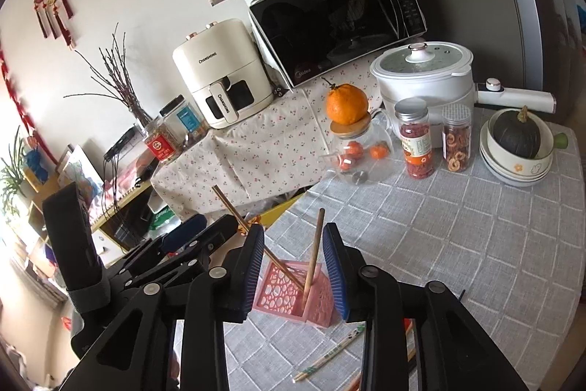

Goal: Organize utensils
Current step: 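Lower both grippers' chopsticks into the pink basket and open both grippers, then grasp the white plastic spoon by its handle with the left gripper, then carry the white spoon into the pink basket with left while right grasps a black chopstick, then lower the black chopstick into the pink basket and open the right gripper, then move both grippers back toward the red spoon and remaining chopsticks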

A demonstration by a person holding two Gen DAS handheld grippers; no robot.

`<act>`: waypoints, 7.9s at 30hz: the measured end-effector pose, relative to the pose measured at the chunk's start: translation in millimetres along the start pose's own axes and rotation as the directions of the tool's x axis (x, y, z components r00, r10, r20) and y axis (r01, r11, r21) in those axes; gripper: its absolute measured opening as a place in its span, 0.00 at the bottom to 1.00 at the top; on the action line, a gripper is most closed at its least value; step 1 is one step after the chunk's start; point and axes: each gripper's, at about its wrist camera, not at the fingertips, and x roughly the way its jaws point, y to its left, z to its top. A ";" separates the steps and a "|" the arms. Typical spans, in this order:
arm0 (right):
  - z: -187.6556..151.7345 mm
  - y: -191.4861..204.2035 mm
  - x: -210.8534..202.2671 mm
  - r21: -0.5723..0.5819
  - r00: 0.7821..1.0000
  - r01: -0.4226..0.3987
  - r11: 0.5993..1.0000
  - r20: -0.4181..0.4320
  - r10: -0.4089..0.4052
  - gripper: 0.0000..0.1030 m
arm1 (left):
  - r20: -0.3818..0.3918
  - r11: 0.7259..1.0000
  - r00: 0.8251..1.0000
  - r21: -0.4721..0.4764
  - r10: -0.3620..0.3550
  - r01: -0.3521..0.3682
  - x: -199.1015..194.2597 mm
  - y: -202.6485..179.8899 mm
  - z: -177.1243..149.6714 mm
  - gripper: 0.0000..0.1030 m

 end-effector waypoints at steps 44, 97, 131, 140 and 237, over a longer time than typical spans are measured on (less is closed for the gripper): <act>-110.1 -144.2 -14.9 0.032 0.769 0.454 0.891 -0.520 -0.373 0.68 | -0.632 0.972 0.769 0.114 -0.090 0.207 102.9 -111.9 -122.1 0.46; -108.9 -167.8 122.9 0.233 0.766 0.467 0.853 -0.588 -0.259 0.16 | -0.267 0.970 0.932 -0.039 -0.243 0.242 4.7 -17.1 -47.2 0.03; -68.8 -101.1 22.0 0.129 0.925 0.279 0.952 -0.302 -0.231 0.05 | 0.168 0.962 0.973 -0.196 -0.156 0.189 3.3 18.1 -10.5 0.03; -46.4 -69.8 -22.0 0.051 0.965 0.226 0.973 -0.148 -0.216 0.05 | 0.231 0.961 0.970 -0.243 -0.078 0.135 20.3 10.8 -10.5 0.03; -51.8 -93.8 -8.6 0.080 0.925 0.296 0.952 -0.274 -0.265 0.58 | -0.583 0.995 0.812 0.067 -0.025 0.079 43.7 -19.1 -108.9 0.70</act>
